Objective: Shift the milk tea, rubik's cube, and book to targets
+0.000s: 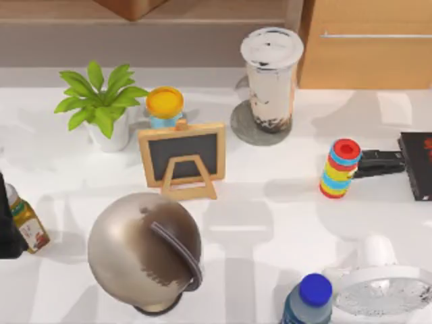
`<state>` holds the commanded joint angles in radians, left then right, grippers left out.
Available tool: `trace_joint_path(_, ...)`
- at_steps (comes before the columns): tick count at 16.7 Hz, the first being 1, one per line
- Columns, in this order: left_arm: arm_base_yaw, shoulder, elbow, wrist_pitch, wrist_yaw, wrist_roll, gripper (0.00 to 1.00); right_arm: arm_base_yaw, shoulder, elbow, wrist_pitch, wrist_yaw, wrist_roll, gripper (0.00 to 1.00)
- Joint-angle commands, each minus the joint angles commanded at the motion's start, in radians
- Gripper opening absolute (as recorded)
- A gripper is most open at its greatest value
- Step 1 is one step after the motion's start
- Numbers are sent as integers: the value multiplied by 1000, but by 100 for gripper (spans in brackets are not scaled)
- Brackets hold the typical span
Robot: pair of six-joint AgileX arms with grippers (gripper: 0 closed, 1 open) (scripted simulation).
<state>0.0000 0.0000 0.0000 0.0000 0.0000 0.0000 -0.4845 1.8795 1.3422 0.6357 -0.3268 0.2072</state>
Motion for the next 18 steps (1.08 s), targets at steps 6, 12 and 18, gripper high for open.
trace_joint_path(6,0,0,0,0,0,0,100,-117,-250,-390,120,112,472,0)
trace_joint_path(12,0,0,0,0,0,0,100,-27,-329,-778,181,178,947,0)
trace_joint_path(18,0,0,0,0,0,0,100,221,-237,-994,179,169,1242,0)
